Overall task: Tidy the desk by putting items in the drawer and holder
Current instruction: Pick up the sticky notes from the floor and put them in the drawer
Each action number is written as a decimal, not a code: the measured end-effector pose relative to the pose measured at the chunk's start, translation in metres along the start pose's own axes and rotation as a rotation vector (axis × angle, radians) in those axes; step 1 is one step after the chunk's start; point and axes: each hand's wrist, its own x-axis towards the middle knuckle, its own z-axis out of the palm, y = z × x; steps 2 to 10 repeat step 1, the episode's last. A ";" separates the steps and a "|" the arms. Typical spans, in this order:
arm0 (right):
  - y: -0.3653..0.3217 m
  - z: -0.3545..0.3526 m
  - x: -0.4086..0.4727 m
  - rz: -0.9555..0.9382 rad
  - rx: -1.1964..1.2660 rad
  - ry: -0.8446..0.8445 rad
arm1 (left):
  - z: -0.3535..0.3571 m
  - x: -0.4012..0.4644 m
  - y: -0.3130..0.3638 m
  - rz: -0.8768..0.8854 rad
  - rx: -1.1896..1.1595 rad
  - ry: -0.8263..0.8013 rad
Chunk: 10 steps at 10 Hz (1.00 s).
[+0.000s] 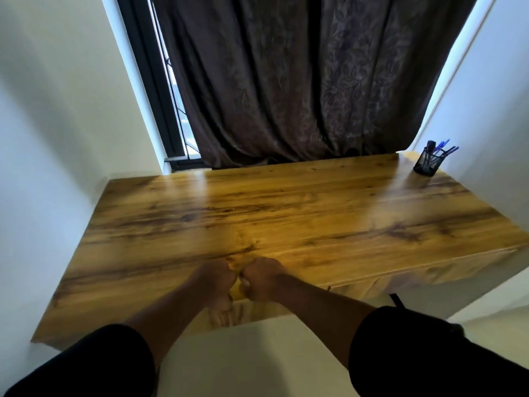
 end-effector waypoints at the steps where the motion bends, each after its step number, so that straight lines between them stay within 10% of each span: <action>1: 0.034 -0.036 0.008 -0.005 -0.011 0.004 | -0.038 0.008 -0.014 -0.128 0.013 -0.113; 10: 0.034 -0.036 0.008 -0.005 -0.011 0.004 | -0.038 0.008 -0.014 -0.128 0.013 -0.113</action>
